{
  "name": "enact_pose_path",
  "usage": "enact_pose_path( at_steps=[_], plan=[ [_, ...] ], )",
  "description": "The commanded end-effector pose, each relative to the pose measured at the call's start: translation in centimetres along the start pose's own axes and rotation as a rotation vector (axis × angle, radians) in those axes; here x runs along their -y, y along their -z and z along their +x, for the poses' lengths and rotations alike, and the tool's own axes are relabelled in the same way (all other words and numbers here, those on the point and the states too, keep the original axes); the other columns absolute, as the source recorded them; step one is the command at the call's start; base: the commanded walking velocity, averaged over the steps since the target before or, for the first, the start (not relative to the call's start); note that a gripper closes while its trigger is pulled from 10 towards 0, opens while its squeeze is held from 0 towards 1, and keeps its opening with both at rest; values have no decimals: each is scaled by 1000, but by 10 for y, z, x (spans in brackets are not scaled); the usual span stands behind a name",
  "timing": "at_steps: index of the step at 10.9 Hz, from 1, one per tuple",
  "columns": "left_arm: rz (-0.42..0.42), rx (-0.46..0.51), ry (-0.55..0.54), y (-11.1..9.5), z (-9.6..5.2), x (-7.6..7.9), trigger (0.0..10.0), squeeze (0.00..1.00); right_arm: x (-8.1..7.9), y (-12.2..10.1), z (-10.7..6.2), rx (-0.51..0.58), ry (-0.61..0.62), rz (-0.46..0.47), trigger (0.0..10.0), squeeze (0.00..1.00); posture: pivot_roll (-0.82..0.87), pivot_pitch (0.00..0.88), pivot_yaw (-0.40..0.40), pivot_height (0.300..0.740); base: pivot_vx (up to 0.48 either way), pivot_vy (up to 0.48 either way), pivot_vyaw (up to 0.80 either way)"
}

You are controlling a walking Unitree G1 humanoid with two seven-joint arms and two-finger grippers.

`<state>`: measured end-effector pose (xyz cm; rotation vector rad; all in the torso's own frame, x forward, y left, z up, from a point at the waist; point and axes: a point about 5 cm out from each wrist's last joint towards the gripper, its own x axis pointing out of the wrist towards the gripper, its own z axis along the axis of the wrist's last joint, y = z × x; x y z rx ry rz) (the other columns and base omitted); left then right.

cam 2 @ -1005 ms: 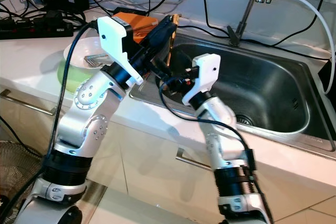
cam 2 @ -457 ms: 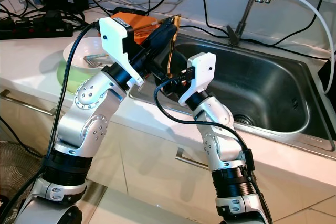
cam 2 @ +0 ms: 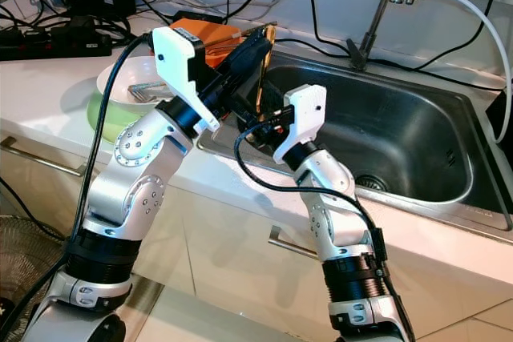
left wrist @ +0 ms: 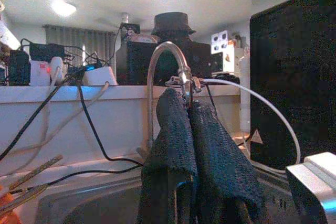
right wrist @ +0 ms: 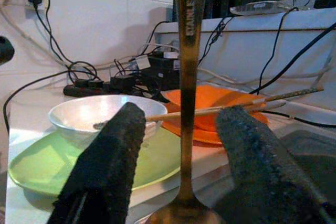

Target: Kitchen organization

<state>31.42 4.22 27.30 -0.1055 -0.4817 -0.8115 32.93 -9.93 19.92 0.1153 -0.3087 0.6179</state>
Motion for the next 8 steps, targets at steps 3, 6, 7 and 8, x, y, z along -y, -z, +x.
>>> enact_pose_path(
  at_steps=[3, 6, 7, 8],
  plan=[
    [-7, 8, 41, -3, 2, 6, 10000, 0, 0, 2, 1, 1, 15, -6, 0, 0, 209, 16, -19, 740, 0, 0, 0],
    [5, 12, 35, -3, 3, 7, 10000, 0, 5, 0, 0, 12, 34, -8, 0, 0, 213, 16, -26, 740, 0, 0, 0],
    [11, 11, 34, -3, 3, 6, 10000, 0, 6, 0, 1, 12, 37, -9, 0, 0, 213, 15, -26, 740, 0, 0, 0],
    [23, 10, 29, -3, 3, 6, 10000, 0, 6, 0, 1, 13, 38, -10, 0, 0, 212, 15, -26, 740, 0, 0, 0]
  ],
)
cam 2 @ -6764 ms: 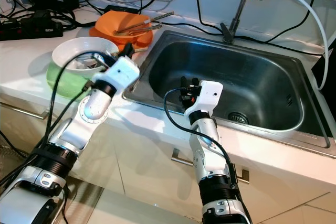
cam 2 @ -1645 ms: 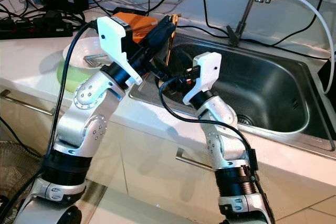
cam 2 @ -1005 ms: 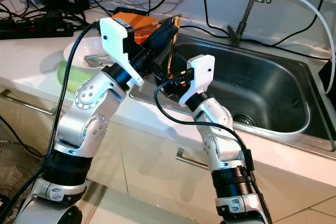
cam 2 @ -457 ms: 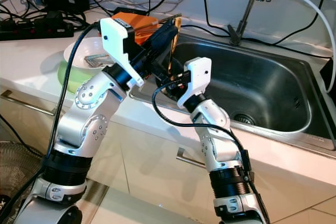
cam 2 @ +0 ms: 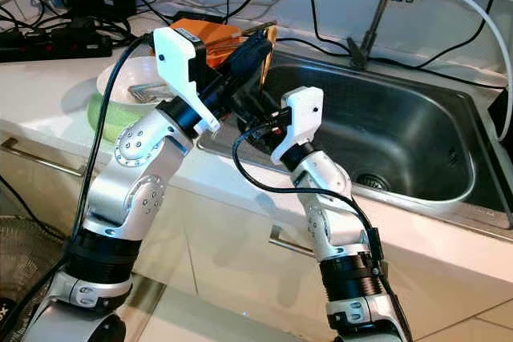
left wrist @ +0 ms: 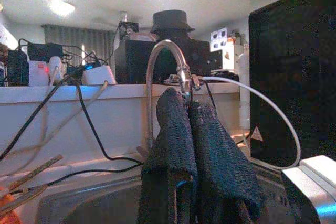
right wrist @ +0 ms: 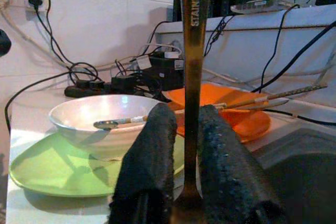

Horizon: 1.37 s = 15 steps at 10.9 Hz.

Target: Kitchen organization

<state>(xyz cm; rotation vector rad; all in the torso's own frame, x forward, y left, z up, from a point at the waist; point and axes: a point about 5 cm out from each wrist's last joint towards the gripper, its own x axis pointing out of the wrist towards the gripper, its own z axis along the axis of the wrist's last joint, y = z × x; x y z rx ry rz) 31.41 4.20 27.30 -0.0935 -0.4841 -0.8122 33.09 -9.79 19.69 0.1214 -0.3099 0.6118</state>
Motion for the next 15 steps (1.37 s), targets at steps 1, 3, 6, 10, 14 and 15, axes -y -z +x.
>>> enact_pose_path(
  at_steps=[1, 3, 6, 10, 14, 15],
  plan=[
    [14, 12, 26, -3, 3, 6, 10000, 0, 6, -3, 0, 13, 31, -13, 0, 0, 209, 14, -27, 740, 0, 0, 0],
    [16, 9, 26, -2, 4, 6, 10000, 0, 8, -4, -1, 11, 40, -15, 0, 0, 206, 16, -28, 740, 0, 0, 0],
    [-8, 2, 11, 0, 3, 5, 10000, 1000, 12, -3, 0, 3, 56, -18, 0, 0, 209, 17, -31, 740, 0, 0, 0],
    [-28, 20, 11, -1, 3, 5, 10000, 1000, 38, -7, 3, -2, 247, -63, 0, 0, 206, 16, -33, 740, 0, 0, 0],
    [-36, -149, -72, 27, -17, -7, 10000, 0, 102, -8, -1, -119, 597, -181, 10000, 0, 196, 0, -32, 740, 0, 0, 0],
    [-32, -233, -86, 40, -28, -10, 10000, 0, 111, -6, -2, -162, 629, -203, 10000, 0, 198, 0, -36, 740, 0, 0, 0]
  ],
)
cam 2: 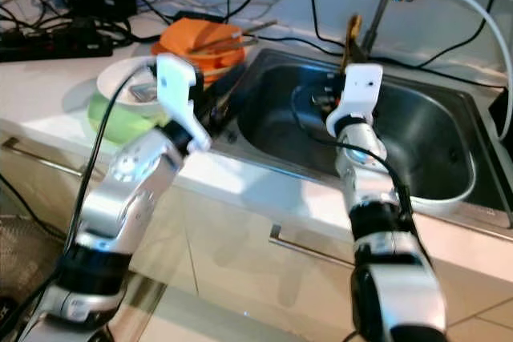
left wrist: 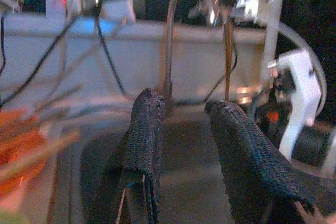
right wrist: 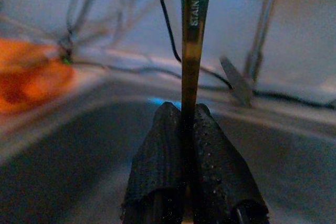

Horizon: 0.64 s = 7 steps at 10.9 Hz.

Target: Kitchen organization

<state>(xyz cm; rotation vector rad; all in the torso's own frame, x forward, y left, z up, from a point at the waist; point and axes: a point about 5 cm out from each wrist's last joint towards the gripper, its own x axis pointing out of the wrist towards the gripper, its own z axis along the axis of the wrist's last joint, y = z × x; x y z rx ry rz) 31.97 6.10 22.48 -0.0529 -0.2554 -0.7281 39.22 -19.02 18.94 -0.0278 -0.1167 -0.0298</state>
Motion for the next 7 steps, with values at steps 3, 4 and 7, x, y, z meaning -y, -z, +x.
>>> enact_pose_path(
  at_steps=[3, 4, 7],
  plan=[
    [-12, -135, -2, 37, -11, 3, 10000, 0, -7, 11, 5, -57, -4, -34, 10000, 0, 218, 0, -51, 740, 0, 0, 0],
    [-11, -176, -15, 48, -15, 3, 10000, 0, -11, 19, 4, -84, -4, -42, 10000, 0, 220, 0, -55, 740, 0, 0, 0],
    [3, -275, -28, 68, -22, 3, 10000, 0, -29, 38, -2, -152, -53, -42, 10000, 0, 230, 0, -65, 740, 0, 0, 0]
  ],
)
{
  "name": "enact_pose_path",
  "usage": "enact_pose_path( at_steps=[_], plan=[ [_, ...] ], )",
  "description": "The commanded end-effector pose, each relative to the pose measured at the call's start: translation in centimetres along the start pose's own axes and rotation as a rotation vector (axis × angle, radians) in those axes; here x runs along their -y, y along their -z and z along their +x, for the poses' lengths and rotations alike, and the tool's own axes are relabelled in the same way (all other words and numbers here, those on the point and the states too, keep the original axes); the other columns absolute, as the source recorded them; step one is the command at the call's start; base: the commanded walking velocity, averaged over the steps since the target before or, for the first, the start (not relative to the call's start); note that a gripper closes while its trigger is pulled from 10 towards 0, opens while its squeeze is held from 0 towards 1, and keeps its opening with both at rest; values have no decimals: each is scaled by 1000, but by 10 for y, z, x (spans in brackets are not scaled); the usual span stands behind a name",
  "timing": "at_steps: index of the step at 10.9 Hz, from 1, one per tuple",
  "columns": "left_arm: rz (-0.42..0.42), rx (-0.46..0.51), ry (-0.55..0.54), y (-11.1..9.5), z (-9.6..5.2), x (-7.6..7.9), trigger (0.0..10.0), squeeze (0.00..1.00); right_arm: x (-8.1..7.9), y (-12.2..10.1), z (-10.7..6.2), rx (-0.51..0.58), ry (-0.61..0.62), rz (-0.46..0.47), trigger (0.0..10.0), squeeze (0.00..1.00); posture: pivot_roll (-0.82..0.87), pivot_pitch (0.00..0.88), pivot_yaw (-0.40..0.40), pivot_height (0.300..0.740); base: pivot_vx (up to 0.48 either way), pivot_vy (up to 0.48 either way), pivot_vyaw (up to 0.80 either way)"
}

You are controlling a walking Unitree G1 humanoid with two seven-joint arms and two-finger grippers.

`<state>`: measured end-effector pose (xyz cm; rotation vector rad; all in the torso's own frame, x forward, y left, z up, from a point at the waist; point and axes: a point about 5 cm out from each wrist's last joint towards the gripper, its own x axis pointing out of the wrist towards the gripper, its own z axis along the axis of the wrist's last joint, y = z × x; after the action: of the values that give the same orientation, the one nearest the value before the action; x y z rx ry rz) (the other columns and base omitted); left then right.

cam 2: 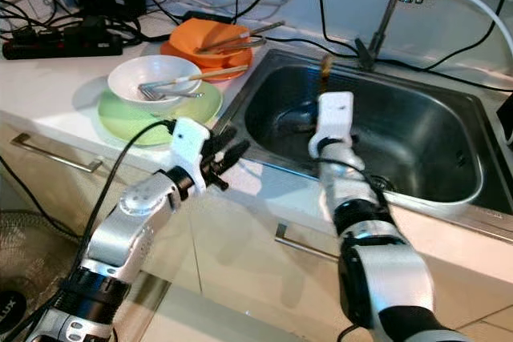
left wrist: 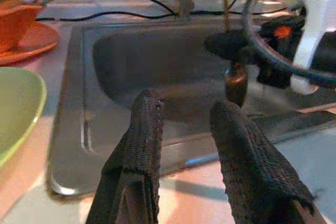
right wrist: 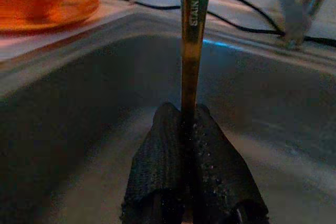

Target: Kitchen organization

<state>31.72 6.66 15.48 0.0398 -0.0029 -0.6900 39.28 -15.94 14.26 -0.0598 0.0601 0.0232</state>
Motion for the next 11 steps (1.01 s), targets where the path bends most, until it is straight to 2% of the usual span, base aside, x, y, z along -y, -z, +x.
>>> enact_pose_path(
  at_steps=[1, 4, 7, 8, 9, 10, 11],
  plan=[
    [0, -32, 14, 6, 0, 4, 10000, 0, -2, -5, 2, 12, -13, -16, 10000, 0, 236, 0, -69, 740, 0, 0, 0],
    [-9, -111, 24, 20, -4, 7, 10000, 0, -8, 1, 2, -17, -27, -26, 10000, 0, 238, 0, -73, 740, 0, 0, 0],
    [-9, -119, 27, 20, -5, 9, 10000, 0, -11, 6, 0, -39, -44, -25, 10000, 20, 238, 17, -75, 740, 0, 0, 0],
    [-11, -121, 29, 19, -5, 9, 10000, 0, -13, 8, 0, -49, -61, -32, 10000, 690, 238, 22, -76, 740, 0, 0, 0],
    [-11, -121, 30, 19, -5, 9, 10000, 0, -14, 9, -1, -54, -63, -37, 10000, 659, 238, 24, -76, 740, 0, 0, 0],
    [-12, -121, 33, 19, -5, 10, 10000, 0, -15, 10, -1, -57, -64, -39, 10000, 549, 238, 25, -76, 740, 0, 0, 0],
    [-12, -122, 36, 19, -5, 10, 10000, 0, -15, 11, -1, -57, -66, -38, 10000, 67, 236, 26, -76, 740, 0, 0, 0]
  ],
)
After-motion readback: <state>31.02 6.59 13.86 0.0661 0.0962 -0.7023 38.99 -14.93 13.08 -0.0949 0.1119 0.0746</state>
